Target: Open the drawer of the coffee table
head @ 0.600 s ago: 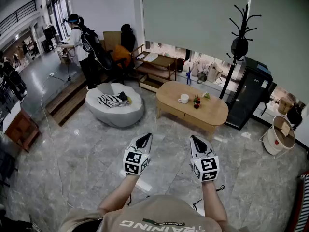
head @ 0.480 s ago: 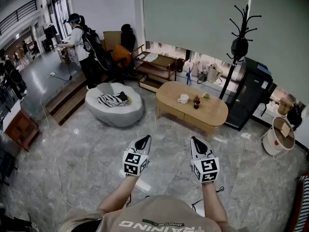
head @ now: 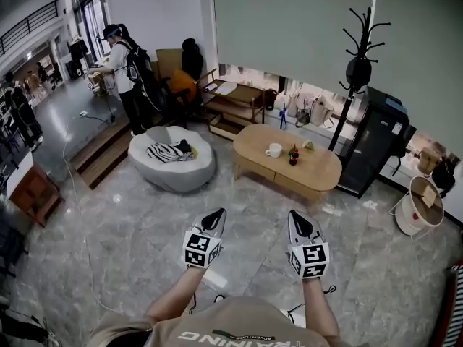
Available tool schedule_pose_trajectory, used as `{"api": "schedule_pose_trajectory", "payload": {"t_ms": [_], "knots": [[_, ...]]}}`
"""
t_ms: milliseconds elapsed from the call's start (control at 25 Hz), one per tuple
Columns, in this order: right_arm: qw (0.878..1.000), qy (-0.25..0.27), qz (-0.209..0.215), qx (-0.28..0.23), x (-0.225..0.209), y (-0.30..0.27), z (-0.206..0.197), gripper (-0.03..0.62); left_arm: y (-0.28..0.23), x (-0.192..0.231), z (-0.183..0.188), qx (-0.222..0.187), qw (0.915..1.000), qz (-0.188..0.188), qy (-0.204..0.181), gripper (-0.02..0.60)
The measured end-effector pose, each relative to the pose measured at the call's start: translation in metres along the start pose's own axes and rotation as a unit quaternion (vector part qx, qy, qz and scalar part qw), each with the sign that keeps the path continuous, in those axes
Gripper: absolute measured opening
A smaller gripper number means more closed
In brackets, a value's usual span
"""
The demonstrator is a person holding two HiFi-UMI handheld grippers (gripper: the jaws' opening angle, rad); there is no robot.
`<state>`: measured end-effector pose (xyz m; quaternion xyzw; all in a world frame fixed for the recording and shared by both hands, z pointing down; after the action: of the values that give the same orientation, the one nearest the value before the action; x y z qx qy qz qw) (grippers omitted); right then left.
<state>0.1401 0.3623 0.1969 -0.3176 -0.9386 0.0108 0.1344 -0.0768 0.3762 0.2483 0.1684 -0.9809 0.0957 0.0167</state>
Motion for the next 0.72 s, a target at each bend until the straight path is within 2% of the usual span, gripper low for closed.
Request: {"api": "schedule_pose_trajectory", "payload": {"t_ms": [320,480,720], "knots": [[0.999,-0.014,0.024,0.020,-0.009,0.023,-0.046,0.005,0.005,-0.020,-0.030,0.002,0.9995,0.012,0.028,0.006],[0.999,-0.017,0.036,0.004,-0.020,0.024,-0.049,0.005,-0.002,-0.028,-0.028,0.004,0.9994,0.024,0.025,0.006],[0.998,-0.013,0.068,0.008,-0.018,0.016,-0.057,0.005,-0.008,-0.040,-0.027,0.009,0.9992,0.028,0.027,0.006]]}}
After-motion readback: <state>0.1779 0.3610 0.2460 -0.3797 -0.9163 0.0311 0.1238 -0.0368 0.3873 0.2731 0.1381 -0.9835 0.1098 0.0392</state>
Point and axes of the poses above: the fingertips, and each gripper's own axes: y backward along the fingers, x to its left, z out of its top, the point moved 2 cm from there along y, backward along the fingers, and after that the axes turned 7 degrees about y, right-handed, at the moved point
